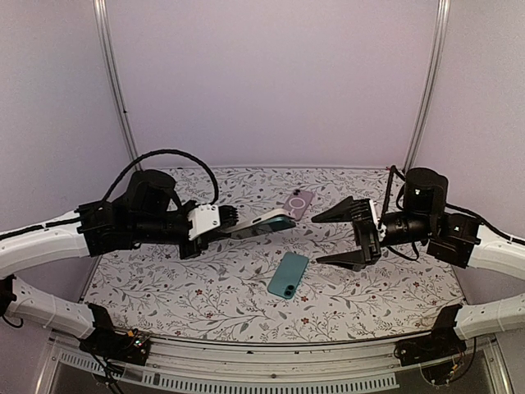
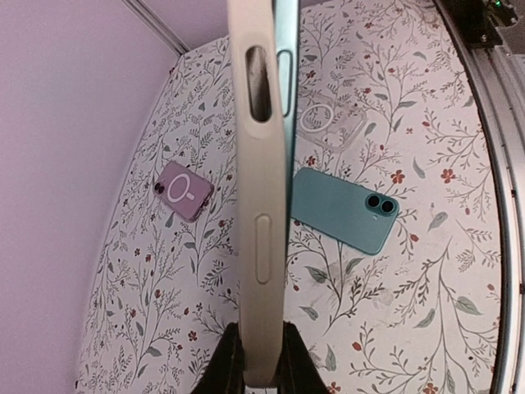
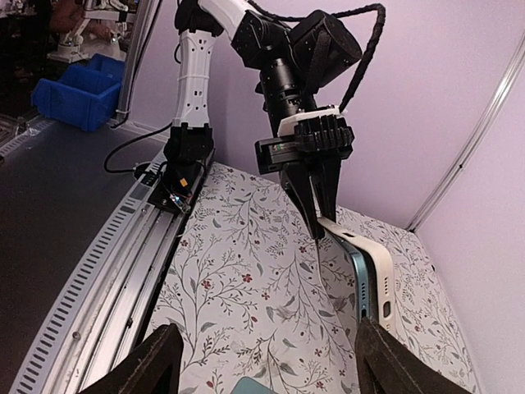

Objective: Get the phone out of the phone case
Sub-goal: Pass from the left arm to the right

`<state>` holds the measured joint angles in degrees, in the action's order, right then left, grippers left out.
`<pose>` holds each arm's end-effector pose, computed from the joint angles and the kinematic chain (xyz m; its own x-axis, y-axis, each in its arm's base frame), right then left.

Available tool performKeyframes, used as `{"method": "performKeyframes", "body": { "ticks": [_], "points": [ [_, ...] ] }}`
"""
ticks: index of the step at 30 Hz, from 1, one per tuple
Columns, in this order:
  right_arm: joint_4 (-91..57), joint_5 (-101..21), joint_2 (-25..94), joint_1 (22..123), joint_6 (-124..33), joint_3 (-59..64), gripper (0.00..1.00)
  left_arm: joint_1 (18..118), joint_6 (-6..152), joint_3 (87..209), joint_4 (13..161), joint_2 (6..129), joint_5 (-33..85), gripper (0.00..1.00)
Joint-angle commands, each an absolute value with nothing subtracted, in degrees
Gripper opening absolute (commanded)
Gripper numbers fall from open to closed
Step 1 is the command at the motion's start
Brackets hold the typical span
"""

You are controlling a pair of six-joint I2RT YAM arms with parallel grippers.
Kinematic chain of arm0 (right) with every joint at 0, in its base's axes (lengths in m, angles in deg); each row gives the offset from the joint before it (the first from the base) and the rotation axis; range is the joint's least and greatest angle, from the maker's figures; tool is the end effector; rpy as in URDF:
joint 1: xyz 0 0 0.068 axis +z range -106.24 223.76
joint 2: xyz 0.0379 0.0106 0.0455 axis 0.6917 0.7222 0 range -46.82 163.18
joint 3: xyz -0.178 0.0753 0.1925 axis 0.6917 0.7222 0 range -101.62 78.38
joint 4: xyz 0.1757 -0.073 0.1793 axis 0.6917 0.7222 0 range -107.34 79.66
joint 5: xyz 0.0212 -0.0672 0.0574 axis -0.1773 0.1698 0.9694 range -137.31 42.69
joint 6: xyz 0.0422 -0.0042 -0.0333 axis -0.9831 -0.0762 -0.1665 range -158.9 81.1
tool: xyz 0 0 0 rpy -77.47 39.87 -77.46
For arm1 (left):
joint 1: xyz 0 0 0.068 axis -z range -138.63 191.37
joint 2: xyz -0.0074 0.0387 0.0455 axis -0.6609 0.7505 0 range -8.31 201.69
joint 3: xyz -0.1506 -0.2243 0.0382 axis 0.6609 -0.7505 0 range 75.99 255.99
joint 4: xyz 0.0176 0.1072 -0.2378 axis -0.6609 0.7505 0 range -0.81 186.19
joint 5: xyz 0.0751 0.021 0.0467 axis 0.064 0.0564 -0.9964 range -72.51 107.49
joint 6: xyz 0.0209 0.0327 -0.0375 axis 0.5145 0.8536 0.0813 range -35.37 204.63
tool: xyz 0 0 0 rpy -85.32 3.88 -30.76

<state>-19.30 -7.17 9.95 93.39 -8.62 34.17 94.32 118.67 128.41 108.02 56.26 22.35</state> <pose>0.1296 0.1879 0.3209 0.3977 -0.1274 -0.9086 -0.9175 -0.0599 -0.3932 0.1499 -0.2034 0.3027 0.2126 0.6440 -0.7349 0.8689 0.2194 0.4437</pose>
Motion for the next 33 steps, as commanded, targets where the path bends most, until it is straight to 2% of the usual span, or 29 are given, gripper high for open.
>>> {"method": "performKeyframes", "body": {
  "ticks": [1, 7, 15, 33],
  "points": [
    [-15.9, -13.2, 12.0, 95.2, -0.5, 30.6, 0.74, 94.0, 121.3, 127.2, 99.0, 55.5, 19.7, 0.00],
    [-12.9, -20.0, 14.1, 98.5, 3.3, 28.2, 0.70, 94.0, 120.7, 126.2, 96.4, 57.7, 14.7, 0.00],
    [-11.7, -25.8, 15.8, 100.8, 7.1, 27.5, 0.69, 94.0, 119.2, 124.3, 94.7, 56.1, 16.1, 0.00],
    [-16.7, -29.9, 22.9, 101.5, 9.3, 26.0, 0.65, 94.2, 118.1, 121.8, 93.6, 53.7, 17.1, 0.00]
  ]
}}
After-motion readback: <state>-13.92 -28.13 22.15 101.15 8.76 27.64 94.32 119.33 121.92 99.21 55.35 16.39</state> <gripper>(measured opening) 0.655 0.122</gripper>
